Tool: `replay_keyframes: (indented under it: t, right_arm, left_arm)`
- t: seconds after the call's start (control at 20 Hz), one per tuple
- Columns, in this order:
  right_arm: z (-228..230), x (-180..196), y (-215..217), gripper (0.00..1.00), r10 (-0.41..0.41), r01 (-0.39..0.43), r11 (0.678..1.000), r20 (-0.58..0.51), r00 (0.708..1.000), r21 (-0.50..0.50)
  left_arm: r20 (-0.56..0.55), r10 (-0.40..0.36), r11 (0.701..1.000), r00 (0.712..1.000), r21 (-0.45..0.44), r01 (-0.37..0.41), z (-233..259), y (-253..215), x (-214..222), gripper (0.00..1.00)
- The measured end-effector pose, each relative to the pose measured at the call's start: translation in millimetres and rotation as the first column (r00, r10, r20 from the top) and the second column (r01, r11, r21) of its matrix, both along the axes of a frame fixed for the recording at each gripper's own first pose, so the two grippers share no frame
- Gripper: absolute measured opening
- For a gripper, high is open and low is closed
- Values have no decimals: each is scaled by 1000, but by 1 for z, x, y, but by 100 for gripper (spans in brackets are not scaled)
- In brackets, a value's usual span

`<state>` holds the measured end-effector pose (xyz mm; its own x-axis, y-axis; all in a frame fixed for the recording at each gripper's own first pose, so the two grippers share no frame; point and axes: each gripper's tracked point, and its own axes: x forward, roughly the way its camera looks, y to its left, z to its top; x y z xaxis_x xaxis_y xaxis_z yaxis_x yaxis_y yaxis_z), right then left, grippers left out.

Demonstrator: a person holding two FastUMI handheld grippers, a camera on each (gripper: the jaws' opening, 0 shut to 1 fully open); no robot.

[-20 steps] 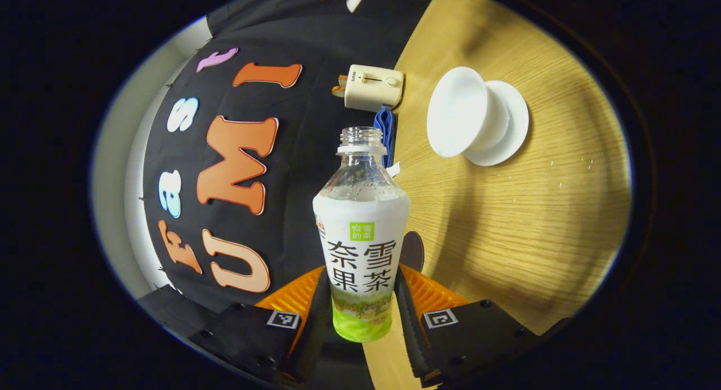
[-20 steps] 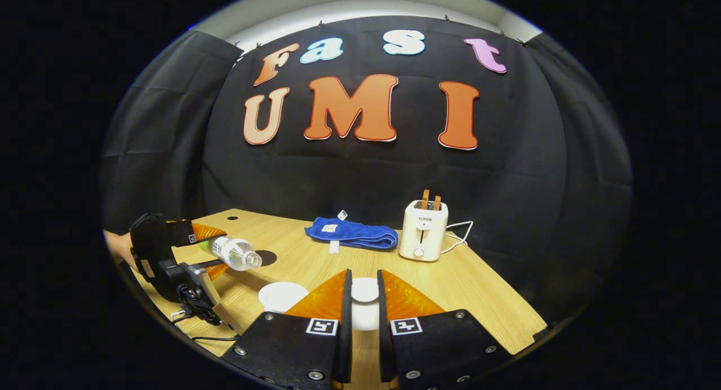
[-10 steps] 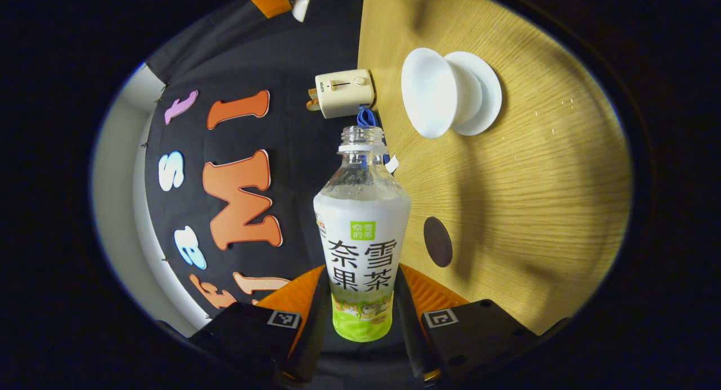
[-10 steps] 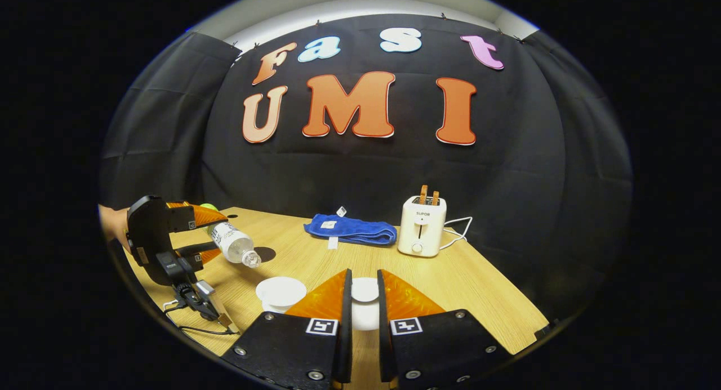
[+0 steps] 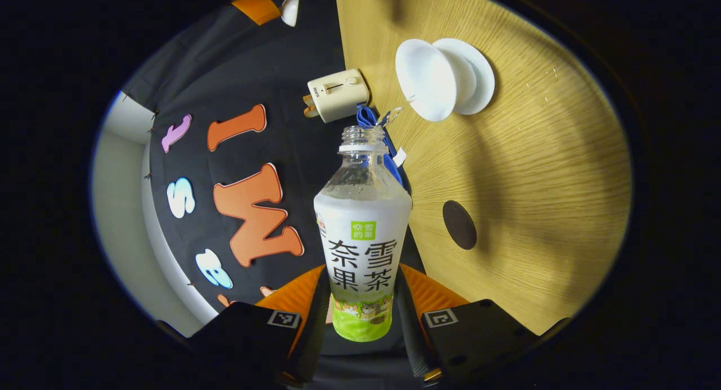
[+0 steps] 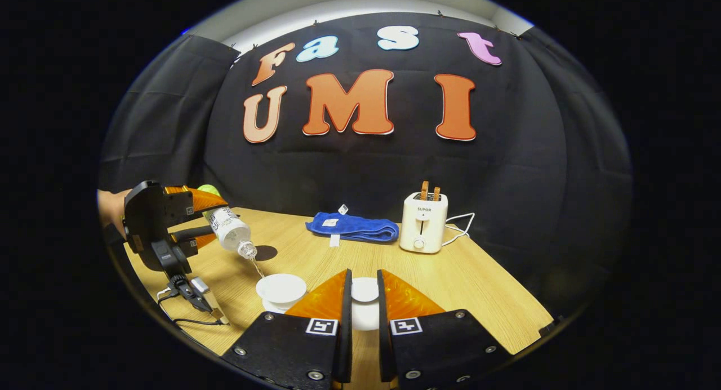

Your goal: Open the teacup lid with one hand, grasp the water bottle and pour water into the teacup with the other hand; after pouring, place the water bottle on the coaster and then close the teacup lid.

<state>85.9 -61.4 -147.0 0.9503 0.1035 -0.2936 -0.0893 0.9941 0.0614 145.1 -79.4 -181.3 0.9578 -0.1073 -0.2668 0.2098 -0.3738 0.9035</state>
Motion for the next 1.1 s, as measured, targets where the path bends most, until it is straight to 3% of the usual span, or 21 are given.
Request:
replay_keyframes:
  t: [0.65, 1.1]
  right_arm:
    - [-7, 4, 10, 20, 32, -32, 999, 2, 999, 10]
    - [-12, 1, 5, 19, 26, -26, 1000, -6, 1000, 16]
  left_arm:
    - [155, -120, 975, 981, 206, 87, 63, -17, 13, 66]
    - [139, -208, 943, 968, 291, 161, 39, -49, 8, 66]
